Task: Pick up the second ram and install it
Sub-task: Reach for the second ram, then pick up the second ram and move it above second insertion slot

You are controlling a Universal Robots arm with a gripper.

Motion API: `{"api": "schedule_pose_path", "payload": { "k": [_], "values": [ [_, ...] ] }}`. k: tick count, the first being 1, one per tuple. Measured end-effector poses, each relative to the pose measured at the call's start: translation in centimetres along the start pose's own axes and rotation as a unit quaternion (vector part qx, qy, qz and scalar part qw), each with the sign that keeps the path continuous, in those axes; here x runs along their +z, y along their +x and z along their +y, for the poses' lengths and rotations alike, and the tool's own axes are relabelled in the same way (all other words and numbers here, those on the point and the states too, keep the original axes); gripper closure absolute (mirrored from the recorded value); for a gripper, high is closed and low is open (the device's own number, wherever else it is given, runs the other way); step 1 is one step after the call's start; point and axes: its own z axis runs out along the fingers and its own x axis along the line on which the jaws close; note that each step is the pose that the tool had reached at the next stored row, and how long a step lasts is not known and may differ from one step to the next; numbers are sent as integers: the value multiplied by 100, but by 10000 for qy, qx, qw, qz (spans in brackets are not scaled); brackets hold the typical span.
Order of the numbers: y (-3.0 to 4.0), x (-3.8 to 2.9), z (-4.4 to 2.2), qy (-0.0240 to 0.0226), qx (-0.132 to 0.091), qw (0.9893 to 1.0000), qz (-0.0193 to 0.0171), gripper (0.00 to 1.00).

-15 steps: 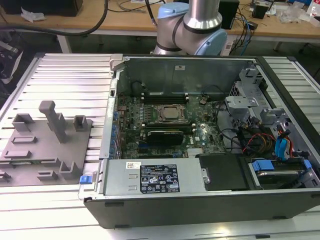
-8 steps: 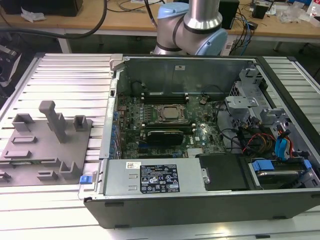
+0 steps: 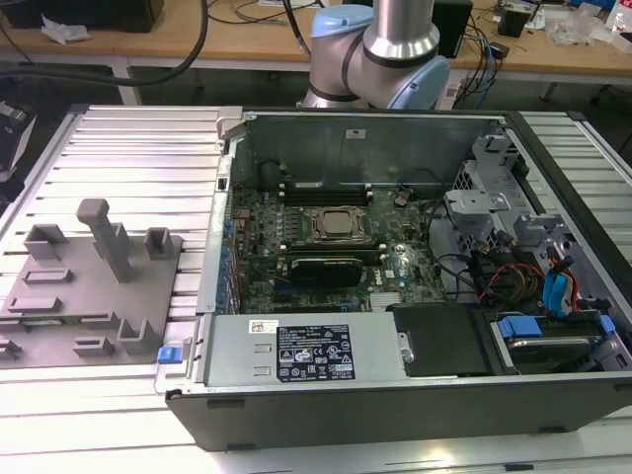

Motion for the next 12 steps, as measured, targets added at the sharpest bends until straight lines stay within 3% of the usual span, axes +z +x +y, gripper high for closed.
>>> {"api": "schedule_pose_path", "payload": {
  "k": [12],
  "values": [
    [1, 0, -8, -1, -53, 10000, 3, 89]
  ]
}}
